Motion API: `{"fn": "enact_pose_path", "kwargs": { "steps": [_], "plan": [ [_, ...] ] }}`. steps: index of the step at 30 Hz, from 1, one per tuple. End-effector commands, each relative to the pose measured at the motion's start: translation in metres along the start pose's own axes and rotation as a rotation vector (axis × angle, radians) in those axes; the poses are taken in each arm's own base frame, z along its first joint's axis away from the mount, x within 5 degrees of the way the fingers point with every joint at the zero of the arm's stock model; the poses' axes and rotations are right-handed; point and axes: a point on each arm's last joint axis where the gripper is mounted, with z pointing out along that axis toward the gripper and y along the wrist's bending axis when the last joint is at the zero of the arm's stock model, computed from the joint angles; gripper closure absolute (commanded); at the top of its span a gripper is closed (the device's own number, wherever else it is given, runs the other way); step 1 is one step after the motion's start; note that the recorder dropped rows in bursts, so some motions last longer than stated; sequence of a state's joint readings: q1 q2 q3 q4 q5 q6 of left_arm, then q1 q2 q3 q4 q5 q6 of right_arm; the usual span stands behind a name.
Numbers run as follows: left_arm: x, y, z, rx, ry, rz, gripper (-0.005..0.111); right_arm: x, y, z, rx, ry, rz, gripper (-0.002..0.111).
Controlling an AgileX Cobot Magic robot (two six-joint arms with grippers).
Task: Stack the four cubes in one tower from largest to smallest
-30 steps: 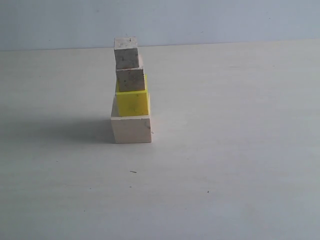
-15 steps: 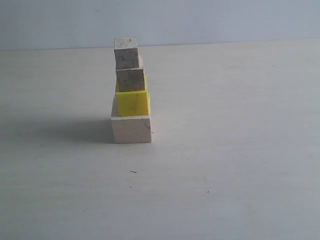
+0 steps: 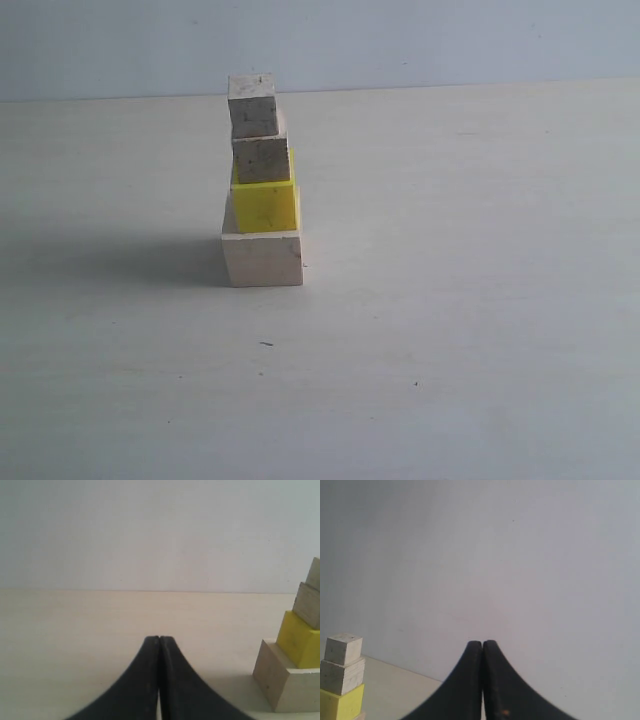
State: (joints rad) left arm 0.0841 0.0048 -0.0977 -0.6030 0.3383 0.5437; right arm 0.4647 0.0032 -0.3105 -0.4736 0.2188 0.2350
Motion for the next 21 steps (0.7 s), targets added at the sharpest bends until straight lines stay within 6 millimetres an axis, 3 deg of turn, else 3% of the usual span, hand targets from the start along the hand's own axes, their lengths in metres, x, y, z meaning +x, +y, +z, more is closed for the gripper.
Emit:
{"fn": "enact_pose_path", "kwargs": {
  "steps": [1,5,21],
  "plan": [
    [0.011,0.002,0.003,-0.009,0.014,-0.009,0.107,0.001,0.0,0.0,-0.002,-0.003,0.003,0.108],
    [0.029,0.004,0.007,-0.018,0.064,-0.019,0.107,0.001,0.0,0.0,-0.002,-0.003,0.003,0.108],
    [0.035,0.019,0.005,-0.187,0.113,-0.119,0.107,0.001,0.0,0.0,-0.002,-0.003,0.003,0.108]
  ]
}}
